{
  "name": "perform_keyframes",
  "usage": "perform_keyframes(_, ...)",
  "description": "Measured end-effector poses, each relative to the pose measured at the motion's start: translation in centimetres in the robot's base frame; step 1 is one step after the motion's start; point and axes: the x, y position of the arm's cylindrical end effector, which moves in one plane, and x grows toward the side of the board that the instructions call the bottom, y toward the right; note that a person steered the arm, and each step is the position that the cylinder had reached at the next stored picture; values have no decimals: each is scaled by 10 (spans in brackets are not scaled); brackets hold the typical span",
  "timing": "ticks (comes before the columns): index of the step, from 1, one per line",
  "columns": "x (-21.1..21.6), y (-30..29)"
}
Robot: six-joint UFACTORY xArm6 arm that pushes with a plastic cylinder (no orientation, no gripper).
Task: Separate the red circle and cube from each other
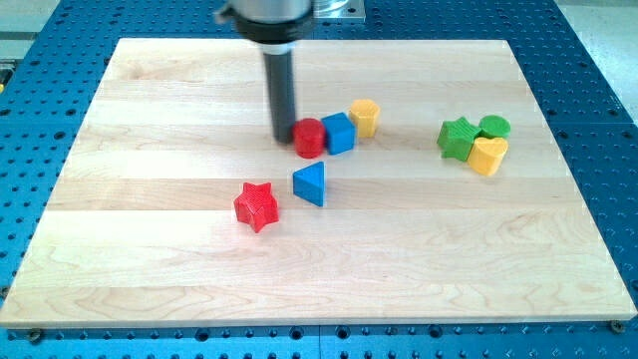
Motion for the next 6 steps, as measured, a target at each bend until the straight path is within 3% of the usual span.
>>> perform_keyframes(1, 1, 37)
perform_keyframes(3, 2, -14)
perform_keyframes(4, 27, -14)
perform_keyframes(5, 32, 69)
perform_keyframes(6, 32, 88)
